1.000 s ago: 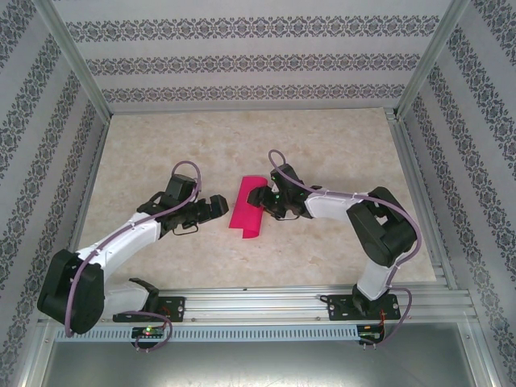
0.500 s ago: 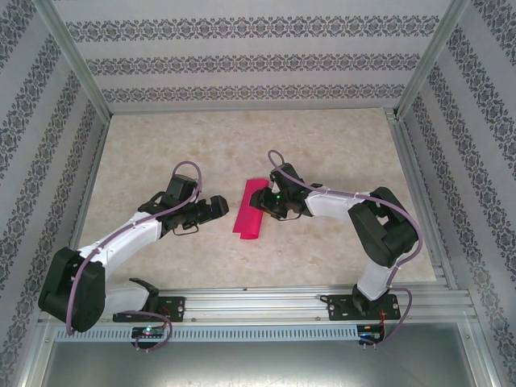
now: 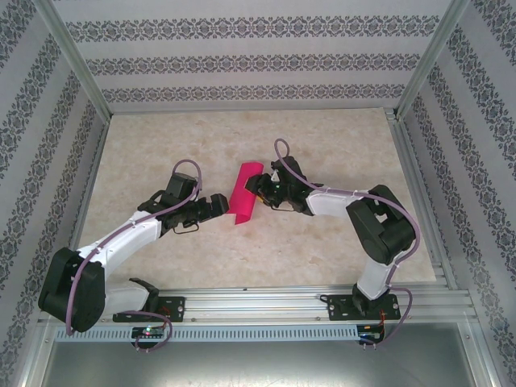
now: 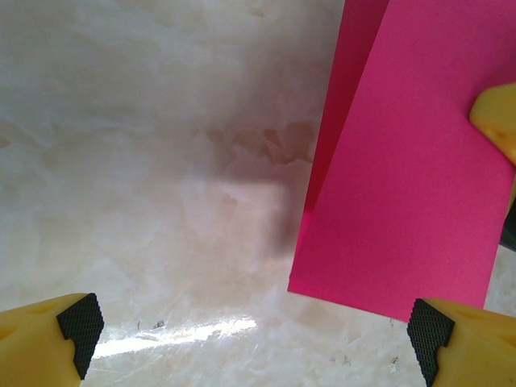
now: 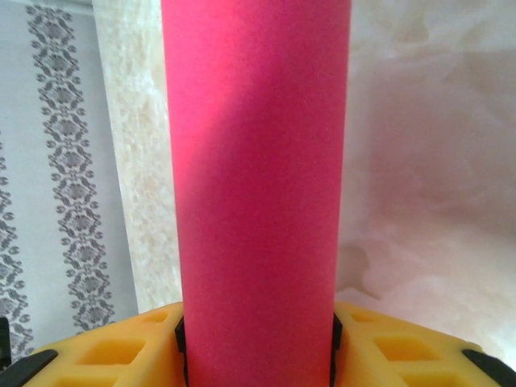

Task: Fold a paper plane with a square sheet of paper (pick it up from the middle)
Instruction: Fold the square sheet of paper in half at the center of the table.

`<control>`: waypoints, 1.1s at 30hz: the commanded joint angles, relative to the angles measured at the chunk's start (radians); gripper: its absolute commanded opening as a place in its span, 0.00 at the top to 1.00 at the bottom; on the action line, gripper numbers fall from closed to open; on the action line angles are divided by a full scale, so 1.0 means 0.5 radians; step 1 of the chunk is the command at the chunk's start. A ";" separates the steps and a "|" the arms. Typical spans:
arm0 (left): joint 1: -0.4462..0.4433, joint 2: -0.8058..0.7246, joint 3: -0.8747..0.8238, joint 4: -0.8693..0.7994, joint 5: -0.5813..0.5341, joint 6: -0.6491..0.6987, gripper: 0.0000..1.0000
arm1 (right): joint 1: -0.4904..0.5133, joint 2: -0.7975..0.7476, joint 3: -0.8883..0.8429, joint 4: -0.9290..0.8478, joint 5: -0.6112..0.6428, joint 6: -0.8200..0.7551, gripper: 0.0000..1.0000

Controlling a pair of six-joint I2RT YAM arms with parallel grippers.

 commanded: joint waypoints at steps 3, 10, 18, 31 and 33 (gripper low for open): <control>0.015 0.003 0.045 -0.032 0.004 0.018 0.00 | 0.039 0.102 -0.048 0.102 0.146 0.053 0.53; 0.016 0.014 0.037 -0.024 0.011 0.042 0.00 | 0.074 0.102 0.040 -0.376 0.128 -0.205 0.42; 0.016 0.057 0.055 0.005 0.048 0.037 0.00 | 0.074 -0.028 0.207 -1.020 0.305 -0.466 0.35; 0.016 0.098 0.102 0.002 0.089 0.075 0.00 | 0.061 0.041 0.178 -0.810 0.167 -0.367 0.43; 0.016 0.101 0.100 0.002 0.089 0.076 0.00 | 0.064 0.070 0.198 -0.779 0.159 -0.360 0.45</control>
